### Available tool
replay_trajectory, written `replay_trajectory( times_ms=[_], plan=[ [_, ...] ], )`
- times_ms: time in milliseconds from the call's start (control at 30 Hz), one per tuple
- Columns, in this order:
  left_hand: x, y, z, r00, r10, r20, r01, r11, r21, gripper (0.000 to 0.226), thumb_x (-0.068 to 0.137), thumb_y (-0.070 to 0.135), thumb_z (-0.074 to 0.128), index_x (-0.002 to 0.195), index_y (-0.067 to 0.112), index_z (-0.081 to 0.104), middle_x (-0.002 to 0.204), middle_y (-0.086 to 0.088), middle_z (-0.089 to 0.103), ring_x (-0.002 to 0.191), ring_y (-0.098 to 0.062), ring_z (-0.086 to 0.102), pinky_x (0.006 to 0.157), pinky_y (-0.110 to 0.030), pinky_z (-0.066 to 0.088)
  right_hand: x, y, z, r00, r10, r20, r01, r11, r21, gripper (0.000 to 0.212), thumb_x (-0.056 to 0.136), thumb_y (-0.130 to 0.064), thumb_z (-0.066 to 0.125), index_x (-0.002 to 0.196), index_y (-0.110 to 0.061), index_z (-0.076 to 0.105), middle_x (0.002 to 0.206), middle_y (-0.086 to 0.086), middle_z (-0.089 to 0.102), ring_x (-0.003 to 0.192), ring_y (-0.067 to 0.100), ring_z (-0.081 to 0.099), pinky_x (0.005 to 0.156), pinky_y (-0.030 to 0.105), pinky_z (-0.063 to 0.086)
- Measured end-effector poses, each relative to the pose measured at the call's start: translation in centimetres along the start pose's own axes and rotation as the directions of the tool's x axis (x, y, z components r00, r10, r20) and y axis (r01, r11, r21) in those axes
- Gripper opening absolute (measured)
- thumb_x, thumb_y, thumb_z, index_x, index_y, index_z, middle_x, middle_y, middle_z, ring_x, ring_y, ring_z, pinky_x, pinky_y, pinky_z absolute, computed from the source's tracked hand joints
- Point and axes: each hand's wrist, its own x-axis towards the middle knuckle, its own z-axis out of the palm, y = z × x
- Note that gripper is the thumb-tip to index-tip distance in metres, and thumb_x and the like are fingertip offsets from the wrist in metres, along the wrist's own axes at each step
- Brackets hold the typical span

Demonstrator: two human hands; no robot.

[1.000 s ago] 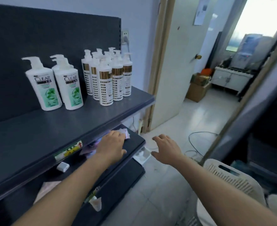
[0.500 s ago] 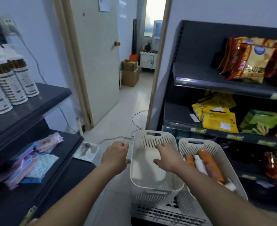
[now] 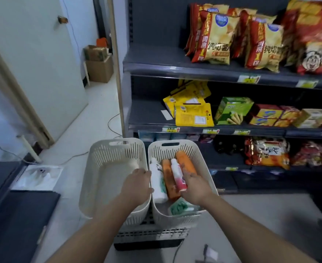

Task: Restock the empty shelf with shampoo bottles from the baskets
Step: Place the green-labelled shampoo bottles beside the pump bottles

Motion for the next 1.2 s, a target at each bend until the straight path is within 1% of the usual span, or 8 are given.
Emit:
replay_trajectory(
  times_ms=[100,267,400,500,733,833,1033,1200],
  plan=[
    [2.6,1.4,2.0,0.998,0.028,0.058,-0.025,0.999,-0.047,0.045,0.088,0.038,0.061,0.123,0.011,0.052,0.121,-0.010,0.055,0.115,-0.026,0.049,0.093,-0.037,0.043,0.9,2.5,1.7,0.992,0.111,0.059,-0.116,0.990,0.086,0.079,0.083,-0.042,0.059,0.152,-0.021,0.027,0.134,0.012,0.057,0.117,0.031,0.057,0.103,0.041,0.043],
    [7.7,2.8,4.5,0.988,0.043,0.147,-0.040,0.999,-0.020,0.047,0.088,0.035,0.061,0.126,0.011,0.051,0.125,-0.011,0.054,0.115,-0.026,0.050,0.093,-0.036,0.044,2.9,5.0,3.7,0.938,0.278,0.208,-0.315,0.933,0.176,0.048,0.088,-0.045,0.061,0.127,-0.017,0.057,0.130,0.007,0.059,0.124,0.023,0.054,0.103,0.029,0.041],
    [12.7,3.1,6.6,0.973,0.037,0.230,-0.032,0.999,-0.026,0.048,0.087,0.030,0.061,0.129,0.008,0.050,0.127,-0.012,0.054,0.116,-0.028,0.051,0.096,-0.037,0.046,5.2,6.7,5.6,0.848,0.427,0.315,-0.520,0.787,0.331,0.053,0.088,-0.042,0.065,0.127,-0.009,0.053,0.129,0.010,0.060,0.119,0.024,0.057,0.088,0.024,0.046],
    [16.1,3.1,7.5,0.958,0.026,0.287,0.010,0.992,-0.124,0.040,0.087,0.031,0.061,0.121,0.009,0.055,0.120,-0.013,0.061,0.107,-0.028,0.059,0.090,-0.037,0.051,7.0,7.7,6.8,0.762,0.504,0.405,-0.647,0.597,0.474,0.058,0.088,-0.033,0.069,0.134,-0.004,0.047,0.131,0.011,0.058,0.115,0.022,0.058,0.052,0.006,0.038],
    [22.9,1.9,11.2,0.950,-0.007,0.313,0.028,0.998,-0.062,0.050,0.094,0.027,0.044,0.141,0.013,0.038,0.143,-0.014,0.043,0.128,-0.033,0.042,0.109,-0.044,0.030,10.7,8.7,10.7,0.610,0.625,0.487,-0.715,0.167,0.679,0.061,0.072,-0.024,0.083,0.121,0.003,0.059,0.105,0.016,0.068,0.090,0.027,0.067,0.071,0.031,0.054],
    [25.1,1.8,12.2,0.931,0.009,0.365,0.011,0.999,-0.050,0.043,0.097,0.015,0.040,0.140,0.008,0.037,0.146,-0.014,0.041,0.133,-0.035,0.039,0.111,-0.045,0.030,11.5,9.5,13.1,0.554,0.675,0.488,-0.684,0.034,0.729,0.085,0.039,-0.036,0.086,0.113,-0.001,0.063,0.096,0.013,0.070,0.084,0.026,0.069,0.077,0.042,0.060],
    [28.9,0.0,16.3,0.841,-0.291,0.455,0.314,0.949,0.026,0.052,0.093,0.025,0.049,0.134,-0.007,0.043,0.138,-0.029,0.045,0.126,-0.044,0.046,0.104,-0.050,0.042,12.6,10.0,15.4,0.475,0.721,0.504,-0.661,-0.085,0.745,0.082,0.027,-0.038,0.084,0.100,-0.006,0.068,0.090,0.009,0.072,0.081,0.025,0.071,0.077,0.045,0.061],
    [28.6,1.4,15.5,0.860,-0.303,0.411,0.334,0.942,-0.005,0.038,0.101,0.032,0.035,0.117,0.007,0.059,0.123,-0.017,0.058,0.116,-0.031,0.055,0.097,-0.042,0.043,12.9,10.8,18.4,0.444,0.729,0.521,-0.630,-0.159,0.760,0.091,0.018,-0.041,0.086,0.102,-0.011,0.066,0.089,0.007,0.073,0.078,0.024,0.072,0.073,0.046,0.061]
  ],
)
